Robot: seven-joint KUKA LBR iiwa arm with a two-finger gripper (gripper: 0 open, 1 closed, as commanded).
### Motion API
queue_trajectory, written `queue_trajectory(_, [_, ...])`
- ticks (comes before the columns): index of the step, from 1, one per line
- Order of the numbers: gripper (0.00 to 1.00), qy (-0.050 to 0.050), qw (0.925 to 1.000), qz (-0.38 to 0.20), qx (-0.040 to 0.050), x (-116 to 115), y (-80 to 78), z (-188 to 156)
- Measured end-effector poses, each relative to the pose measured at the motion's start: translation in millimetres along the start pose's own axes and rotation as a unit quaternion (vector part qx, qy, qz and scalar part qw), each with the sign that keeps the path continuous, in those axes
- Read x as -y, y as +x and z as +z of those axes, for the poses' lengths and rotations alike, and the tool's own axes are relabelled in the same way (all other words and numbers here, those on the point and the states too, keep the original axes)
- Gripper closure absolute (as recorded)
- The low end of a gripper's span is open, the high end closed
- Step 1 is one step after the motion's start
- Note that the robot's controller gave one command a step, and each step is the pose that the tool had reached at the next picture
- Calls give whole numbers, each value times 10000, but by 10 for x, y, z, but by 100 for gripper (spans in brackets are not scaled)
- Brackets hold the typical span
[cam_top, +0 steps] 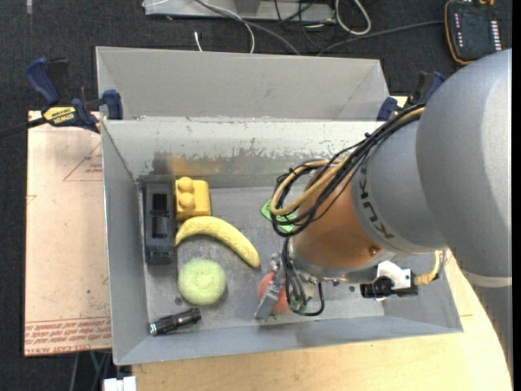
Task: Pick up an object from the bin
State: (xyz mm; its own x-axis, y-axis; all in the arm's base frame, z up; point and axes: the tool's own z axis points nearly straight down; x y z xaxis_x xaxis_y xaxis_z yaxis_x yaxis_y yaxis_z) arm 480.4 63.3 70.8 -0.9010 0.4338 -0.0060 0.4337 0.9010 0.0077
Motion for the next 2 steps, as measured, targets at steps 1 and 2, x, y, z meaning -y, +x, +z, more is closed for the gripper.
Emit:
queue_trajectory(1, [100,0,10000,0,0,0,0,0])
queue_trajectory(2, [100,37,10000,-3,-55,20,29,-143])
